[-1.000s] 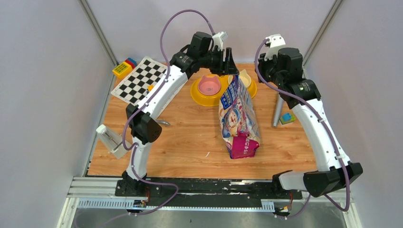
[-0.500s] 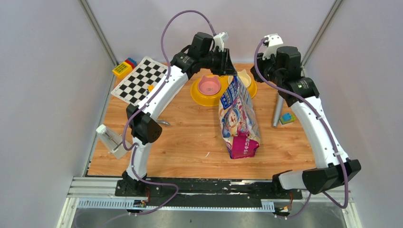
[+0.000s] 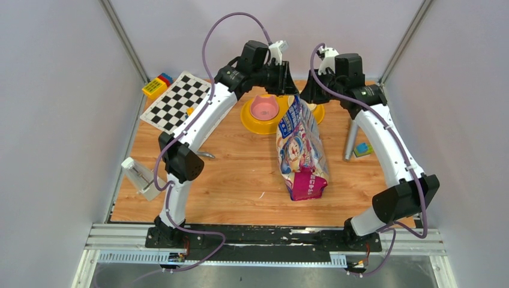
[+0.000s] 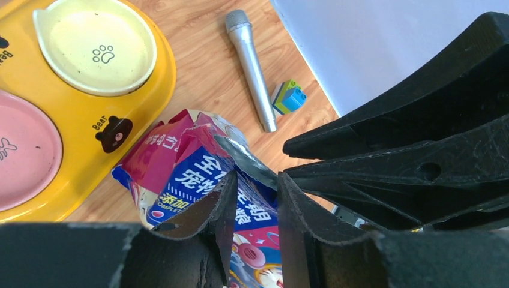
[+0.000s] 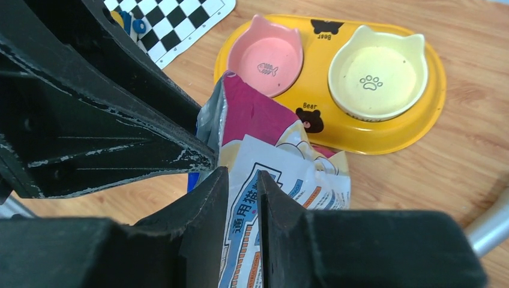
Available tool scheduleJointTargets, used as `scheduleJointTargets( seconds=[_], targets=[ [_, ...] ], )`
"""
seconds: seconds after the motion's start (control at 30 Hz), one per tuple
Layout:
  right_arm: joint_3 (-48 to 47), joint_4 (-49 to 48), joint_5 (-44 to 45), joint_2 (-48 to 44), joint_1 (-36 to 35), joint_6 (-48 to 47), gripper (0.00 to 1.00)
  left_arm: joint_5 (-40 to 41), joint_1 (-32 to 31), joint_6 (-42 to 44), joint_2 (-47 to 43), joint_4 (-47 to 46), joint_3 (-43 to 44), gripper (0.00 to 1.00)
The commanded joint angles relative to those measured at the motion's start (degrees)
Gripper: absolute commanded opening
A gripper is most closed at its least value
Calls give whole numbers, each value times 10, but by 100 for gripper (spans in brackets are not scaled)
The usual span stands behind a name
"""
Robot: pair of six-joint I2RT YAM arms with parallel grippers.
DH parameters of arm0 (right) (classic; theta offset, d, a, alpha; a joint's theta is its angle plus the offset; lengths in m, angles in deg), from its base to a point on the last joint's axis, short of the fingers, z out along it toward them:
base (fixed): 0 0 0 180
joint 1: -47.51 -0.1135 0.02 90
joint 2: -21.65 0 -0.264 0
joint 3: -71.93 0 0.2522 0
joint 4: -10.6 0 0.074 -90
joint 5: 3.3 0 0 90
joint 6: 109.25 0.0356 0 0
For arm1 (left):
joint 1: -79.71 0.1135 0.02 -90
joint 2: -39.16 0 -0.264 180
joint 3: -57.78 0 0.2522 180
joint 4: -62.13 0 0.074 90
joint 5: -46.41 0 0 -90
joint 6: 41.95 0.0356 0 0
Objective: Serve the pet food
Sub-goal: Open the pet food bag at the center of the board.
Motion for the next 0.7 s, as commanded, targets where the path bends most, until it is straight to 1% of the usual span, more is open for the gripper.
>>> scheduleJointTargets(
  seconds=[0.0, 0.27, 0.53, 0.67],
  targets=[
    [-28, 4, -54, -1, 9, 27, 26, 1, 0, 5, -40, 0, 1, 37],
    [-34, 5, -82, -16, 28, 41, 27, 4, -1, 5, -49, 3, 3, 36],
    [-25, 3, -110, -29, 32, 45, 31, 4, -1, 6, -53, 4, 1, 32],
    [-22, -1, -119, -32, 33, 47, 32, 3, -1, 7, -52, 2, -3, 28]
  ],
)
